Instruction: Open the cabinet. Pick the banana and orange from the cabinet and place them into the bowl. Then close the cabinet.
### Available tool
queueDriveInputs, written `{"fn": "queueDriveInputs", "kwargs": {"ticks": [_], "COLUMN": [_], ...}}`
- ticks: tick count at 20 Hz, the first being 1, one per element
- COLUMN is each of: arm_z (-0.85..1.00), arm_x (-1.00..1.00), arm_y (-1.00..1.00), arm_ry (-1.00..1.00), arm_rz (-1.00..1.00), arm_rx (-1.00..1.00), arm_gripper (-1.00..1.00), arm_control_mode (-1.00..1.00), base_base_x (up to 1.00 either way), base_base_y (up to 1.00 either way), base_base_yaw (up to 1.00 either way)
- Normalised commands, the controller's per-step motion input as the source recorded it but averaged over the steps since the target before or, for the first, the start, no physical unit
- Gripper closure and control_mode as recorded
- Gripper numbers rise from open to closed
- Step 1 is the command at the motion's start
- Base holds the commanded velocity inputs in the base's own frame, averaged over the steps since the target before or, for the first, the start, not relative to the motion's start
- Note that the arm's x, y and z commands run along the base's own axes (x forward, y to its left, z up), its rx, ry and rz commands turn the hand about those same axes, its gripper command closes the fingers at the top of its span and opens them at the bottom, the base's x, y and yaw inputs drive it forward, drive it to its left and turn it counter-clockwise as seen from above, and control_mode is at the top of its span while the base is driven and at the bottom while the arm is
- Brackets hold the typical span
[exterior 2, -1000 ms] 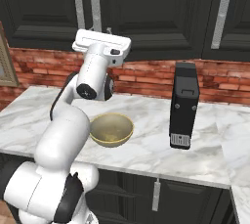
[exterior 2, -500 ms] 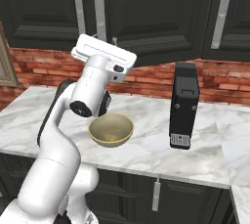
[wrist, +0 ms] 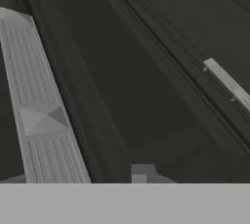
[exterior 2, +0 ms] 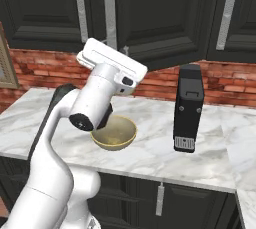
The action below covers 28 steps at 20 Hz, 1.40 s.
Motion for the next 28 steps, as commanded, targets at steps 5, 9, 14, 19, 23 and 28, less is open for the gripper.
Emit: {"fn": "queueDriveInputs", "kwargs": {"ticks": [5,9,14,19,23,28], "arm_z": [-0.32,-0.14,-0.01,0.00,-0.04,0.00], "arm_x": [-0.93,-1.00,-0.72,-0.12,0.00,0.37], "arm_y": [0.00,0.00,0.41,0.95,1.00,0.39], "arm_ry": [0.00,-0.01,-0.01,-0.06,-0.01,0.01], "arm_rz": [0.00,0.00,-0.04,-0.21,-0.19,-0.08], "arm_rx": [-0.01,-0.02,-0.13,-0.27,-0.31,-0.10], "arm_gripper": [-1.00,-1.00,-1.00,-1.00,-1.00,-1.00], "arm_control_mode": [-1.00,-1.00,-1.00,-1.00,-1.00,-1.00], "base_base_x": [0.00,0.00,0.00,0.00,0.00,0.00], "base_base_y": [0.00,0.00,0.00,0.00,0.00,0.00], "base_base_yaw": [0.00,0.00,0.00,0.00,0.00,0.00]}}
